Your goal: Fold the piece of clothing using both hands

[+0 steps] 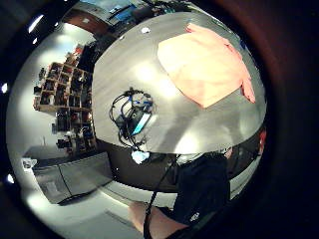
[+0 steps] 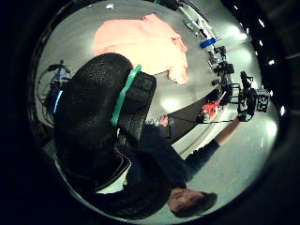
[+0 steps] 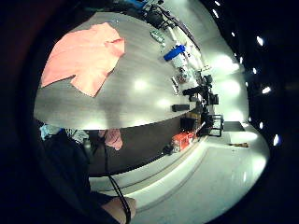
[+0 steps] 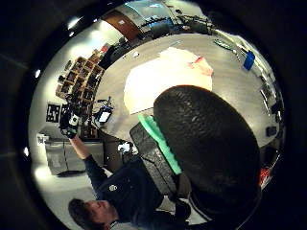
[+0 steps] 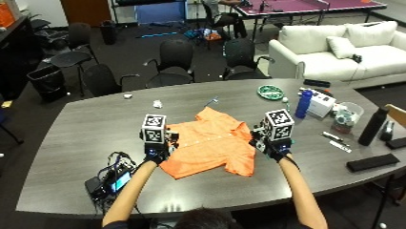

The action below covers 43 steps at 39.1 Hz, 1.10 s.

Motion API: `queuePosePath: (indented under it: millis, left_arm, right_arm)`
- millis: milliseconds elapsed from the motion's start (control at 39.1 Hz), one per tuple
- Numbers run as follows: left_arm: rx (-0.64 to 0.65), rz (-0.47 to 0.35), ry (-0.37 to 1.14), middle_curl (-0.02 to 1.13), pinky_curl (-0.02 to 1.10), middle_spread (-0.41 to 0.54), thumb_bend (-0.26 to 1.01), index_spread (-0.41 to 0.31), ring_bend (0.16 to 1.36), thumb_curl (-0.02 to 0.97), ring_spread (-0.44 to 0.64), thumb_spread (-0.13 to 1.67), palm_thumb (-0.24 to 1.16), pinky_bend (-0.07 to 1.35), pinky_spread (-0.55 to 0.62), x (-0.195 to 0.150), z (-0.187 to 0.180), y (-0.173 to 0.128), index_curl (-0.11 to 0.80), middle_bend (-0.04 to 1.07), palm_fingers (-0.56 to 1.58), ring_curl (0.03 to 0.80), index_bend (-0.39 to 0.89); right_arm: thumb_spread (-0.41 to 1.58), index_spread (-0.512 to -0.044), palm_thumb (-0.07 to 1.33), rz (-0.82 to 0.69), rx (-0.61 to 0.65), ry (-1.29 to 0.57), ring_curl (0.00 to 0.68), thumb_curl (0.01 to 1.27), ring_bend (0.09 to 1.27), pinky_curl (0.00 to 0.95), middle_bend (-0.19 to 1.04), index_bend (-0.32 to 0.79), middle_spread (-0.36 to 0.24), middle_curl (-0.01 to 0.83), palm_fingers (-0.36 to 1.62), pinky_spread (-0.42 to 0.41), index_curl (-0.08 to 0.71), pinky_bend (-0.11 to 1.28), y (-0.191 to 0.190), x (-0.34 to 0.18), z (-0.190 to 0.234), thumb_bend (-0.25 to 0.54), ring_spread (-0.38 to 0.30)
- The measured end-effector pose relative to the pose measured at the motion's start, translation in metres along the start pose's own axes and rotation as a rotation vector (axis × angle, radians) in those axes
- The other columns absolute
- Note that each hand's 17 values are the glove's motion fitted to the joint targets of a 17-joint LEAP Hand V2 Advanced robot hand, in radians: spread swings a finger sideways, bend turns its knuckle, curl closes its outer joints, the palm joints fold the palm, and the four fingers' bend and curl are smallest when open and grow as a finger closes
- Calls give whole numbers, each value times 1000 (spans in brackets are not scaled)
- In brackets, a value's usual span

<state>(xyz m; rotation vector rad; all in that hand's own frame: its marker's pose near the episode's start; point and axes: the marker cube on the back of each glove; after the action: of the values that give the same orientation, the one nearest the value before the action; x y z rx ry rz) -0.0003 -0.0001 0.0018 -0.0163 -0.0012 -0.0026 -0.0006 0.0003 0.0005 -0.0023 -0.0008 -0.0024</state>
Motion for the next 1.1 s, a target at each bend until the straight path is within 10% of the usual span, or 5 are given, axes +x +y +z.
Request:
queuePosePath:
  millis: [384, 819, 1101]
  left_arm:
    - [-38, 22, 21, 131, 157, 183, 47, -13, 466, 101, 390, 1059, 126, 244, 372, 0, 9, -3, 199, 168, 166, 155, 189]
    - [-125, 91, 73, 187, 230, 205, -4, -24, 506, 182, 435, 1183, 153, 261, 394, 11, 42, -21, 288, 164, 133, 196, 183]
    - [-302, 130, 146, 224, 255, 177, 5, -55, 515, 246, 419, 1148, 257, 248, 384, 31, 125, -68, 323, 204, 198, 209, 187]
  right_arm:
    - [1091, -332, 201, -9, -24, -20, 173, 95, 317, 219, 187, 163, -64, 170, 343, 154, 193, 391, 0, -6, -6, 104, 13]
    - [1263, -356, 206, -41, -112, -32, 229, 154, 344, 278, 178, 156, -86, 236, 342, 153, 249, 388, -9, -17, 12, 47, 14]
    - [1293, -359, 217, -46, -165, -39, 256, 181, 359, 303, 177, 152, -57, 263, 339, 154, 263, 398, -30, -26, 32, 14, 9]
